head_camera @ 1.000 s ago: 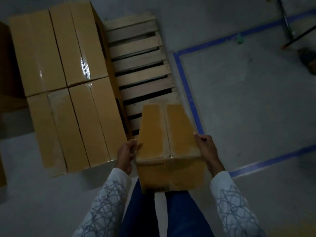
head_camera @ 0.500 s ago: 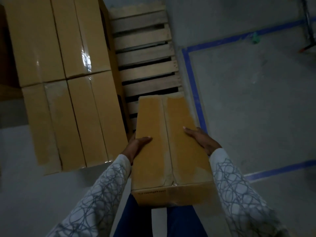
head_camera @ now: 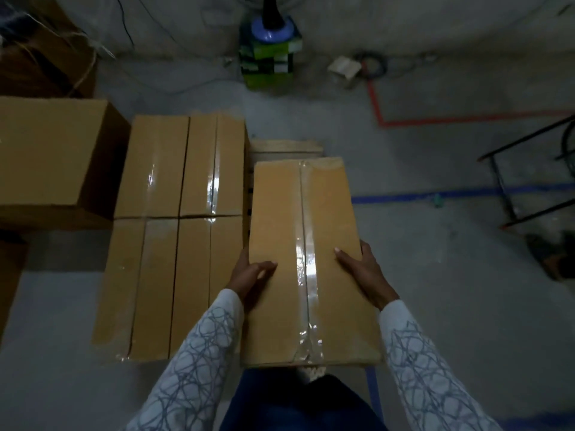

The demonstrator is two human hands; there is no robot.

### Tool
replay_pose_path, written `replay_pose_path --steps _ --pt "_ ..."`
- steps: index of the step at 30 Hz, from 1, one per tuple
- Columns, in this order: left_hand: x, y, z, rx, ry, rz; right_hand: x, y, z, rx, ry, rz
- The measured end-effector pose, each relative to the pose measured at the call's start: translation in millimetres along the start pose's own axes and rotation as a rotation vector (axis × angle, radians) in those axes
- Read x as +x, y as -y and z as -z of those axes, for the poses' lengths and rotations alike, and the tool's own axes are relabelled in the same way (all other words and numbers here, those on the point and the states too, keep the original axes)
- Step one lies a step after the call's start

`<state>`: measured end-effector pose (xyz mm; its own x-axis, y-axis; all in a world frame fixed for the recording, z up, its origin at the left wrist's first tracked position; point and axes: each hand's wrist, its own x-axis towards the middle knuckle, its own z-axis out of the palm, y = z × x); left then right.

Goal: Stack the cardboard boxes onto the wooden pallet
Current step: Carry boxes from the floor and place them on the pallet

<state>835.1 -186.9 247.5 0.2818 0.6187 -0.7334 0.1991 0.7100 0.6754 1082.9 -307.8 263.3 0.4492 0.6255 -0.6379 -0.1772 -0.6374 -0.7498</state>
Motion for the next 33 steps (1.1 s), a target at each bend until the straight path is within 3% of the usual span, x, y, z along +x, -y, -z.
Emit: replay_pose_path --steps 8,14,24,29,33 --pt "54 -70 -2 0.126 -0.058 -0.094 60 52 -10 -0.037 -0.062 0.017" --pt "166 -78 -7 0.209 -0.129 -0.100 180 63 -22 -0.098 -0.011 0.016" --pt "489 -37 0 0.406 -0.426 -0.034 515 -58 -106 -0.239 0.067 0.024" --pt "549 -17 2 0.422 -0.523 -0.034 577 -78 -118 -0.165 0.165 0.009" --pt "546 -7 -13 0.740 -0.705 0.014 586 -84 -125 -0.174 0.242 -0.055"
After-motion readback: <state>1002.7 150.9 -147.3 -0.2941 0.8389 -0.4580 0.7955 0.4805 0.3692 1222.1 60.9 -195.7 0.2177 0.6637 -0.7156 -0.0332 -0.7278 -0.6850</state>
